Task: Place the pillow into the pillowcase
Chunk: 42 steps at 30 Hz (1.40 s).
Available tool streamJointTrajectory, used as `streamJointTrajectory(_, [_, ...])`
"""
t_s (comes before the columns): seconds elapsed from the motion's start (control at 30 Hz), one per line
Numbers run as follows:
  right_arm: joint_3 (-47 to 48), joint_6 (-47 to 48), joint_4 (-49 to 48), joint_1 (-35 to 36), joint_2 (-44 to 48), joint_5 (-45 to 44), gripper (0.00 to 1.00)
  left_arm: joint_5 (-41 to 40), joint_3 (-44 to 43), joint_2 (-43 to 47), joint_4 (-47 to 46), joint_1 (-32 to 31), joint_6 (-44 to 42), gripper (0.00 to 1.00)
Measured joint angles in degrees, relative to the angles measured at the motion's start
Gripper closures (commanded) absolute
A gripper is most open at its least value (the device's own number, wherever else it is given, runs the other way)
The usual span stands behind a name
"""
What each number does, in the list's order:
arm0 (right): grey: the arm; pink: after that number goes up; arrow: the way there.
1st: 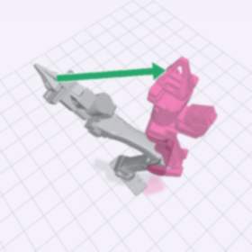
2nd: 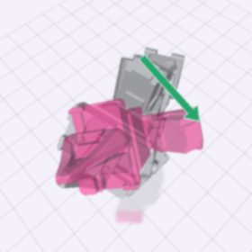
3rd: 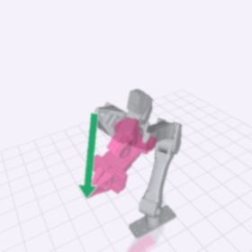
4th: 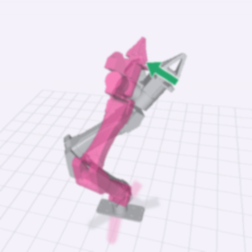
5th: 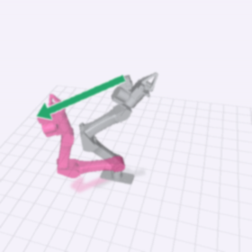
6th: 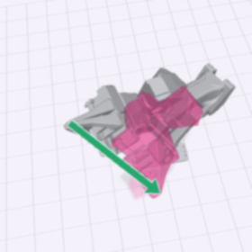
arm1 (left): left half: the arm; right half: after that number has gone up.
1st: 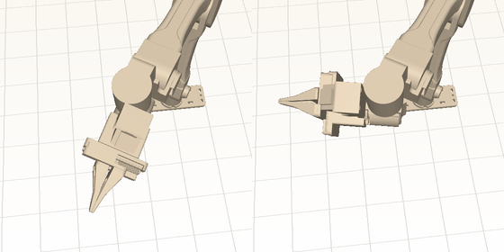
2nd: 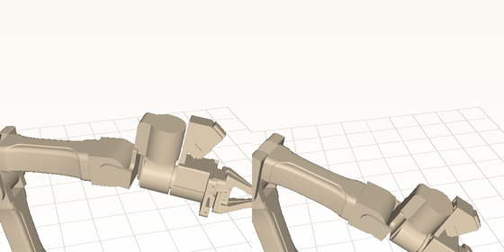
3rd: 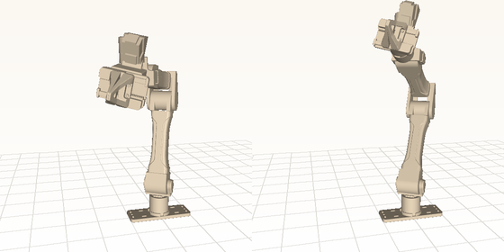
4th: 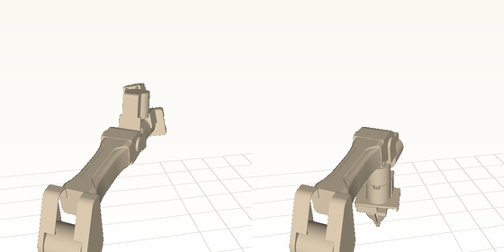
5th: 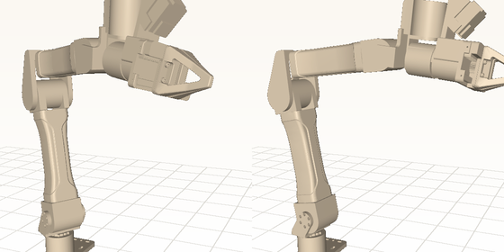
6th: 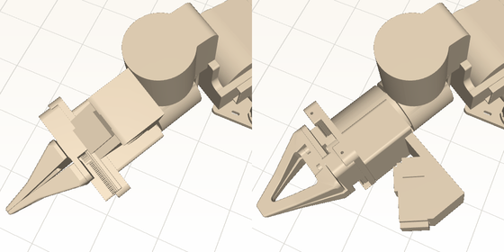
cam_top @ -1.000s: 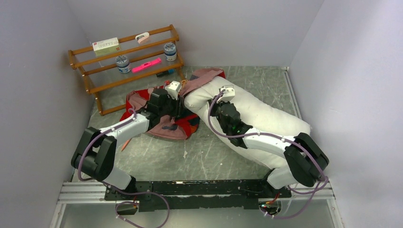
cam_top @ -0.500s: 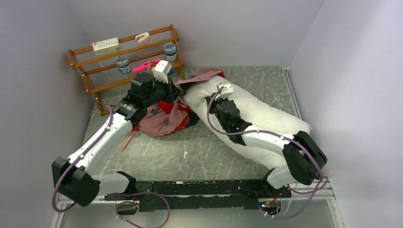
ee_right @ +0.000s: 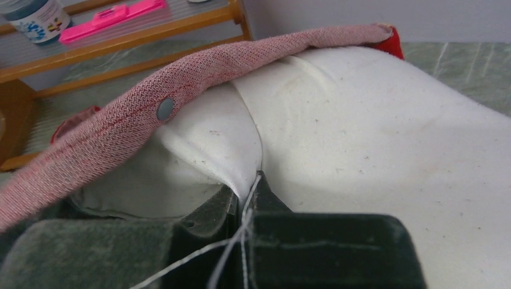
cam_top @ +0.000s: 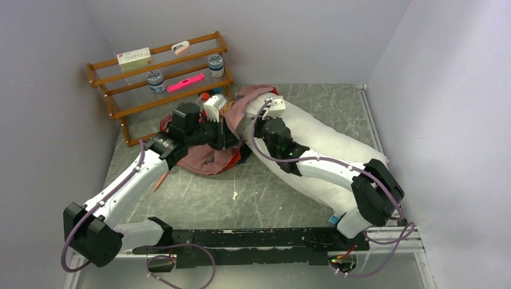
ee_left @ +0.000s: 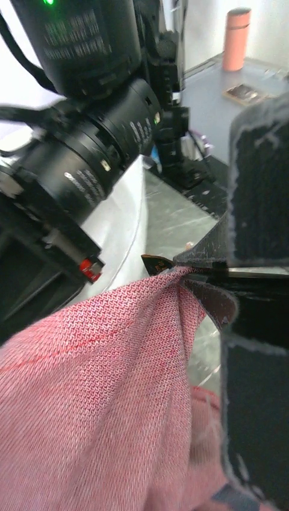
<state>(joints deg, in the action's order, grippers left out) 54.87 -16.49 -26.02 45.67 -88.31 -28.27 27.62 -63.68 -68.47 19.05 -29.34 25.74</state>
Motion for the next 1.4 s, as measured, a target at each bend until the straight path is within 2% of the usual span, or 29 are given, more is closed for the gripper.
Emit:
streamJointTrajectory(0.27, [-3.9,-5.2,-0.1,3.1,0.4,1.5,0.99,1.5,9.2,0.1,-0.7,-4.2,4.1,0.95])
streamJointTrajectory(0.37, [-6.5,-7.4,0.0,3.1,2.8,4.1,0.73,1.7,9.7,0.1,-0.8,-4.2,5.6,0.9])
streamJointTrajectory(0.4, [-7.0,-7.7,0.4,3.1,4.0,5.1,0.64,2.0,9.7,0.2,-0.9,-4.2,6.1,0.85])
streamJointTrajectory(0.43, [-7.3,-8.1,1.0,3.0,5.2,6.3,0.48,2.1,9.7,0.2,-0.9,-4.3,6.3,0.78])
streamJointTrajectory(0.47, [-7.4,-8.1,2.4,3.0,6.8,7.6,0.38,2.1,9.7,0.3,-0.7,-4.3,6.5,0.69])
streamJointTrajectory(0.5, [-7.4,-7.7,4.0,2.9,9.1,9.4,0.31,2.1,9.5,0.4,-0.3,-4.3,6.1,0.63])
streamJointTrajectory(0.6, [-7.3,-7.2,6.6,2.4,15.9,12.5,0.16,2.3,7.3,0.3,2.9,-4.3,3.6,0.54])
streamJointTrajectory(0.73, [-4.4,-6.1,10.6,-1.9,22.7,16.4,0.14,0.7,1.6,0.3,8.5,-4.3,-0.7,0.46])
streamJointTrajectory(0.9, [-0.4,-5.3,14.7,-11.6,22.8,22.7,0.15,-5.6,-5.6,0.3,13.7,-4.4,-4.4,0.41])
streamJointTrajectory(1.03, [4.9,-3.7,19.8,-18.6,17.5,29.2,0.08,-10.3,-12.6,-0.1,16.9,-4.5,-7.0,0.4])
streamJointTrajectory(1.17, [10.4,-2.0,23.4,-22.5,11.7,34.9,0.01,-14.1,-18.2,-1.8,18.1,-4.5,-8.8,0.39])
streamJointTrajectory(1.4, [17.8,0.0,28.0,-27.4,2.1,46.5,0.01,-20.9,-20.5,-10.3,17.8,-4.5,-11.7,0.37])
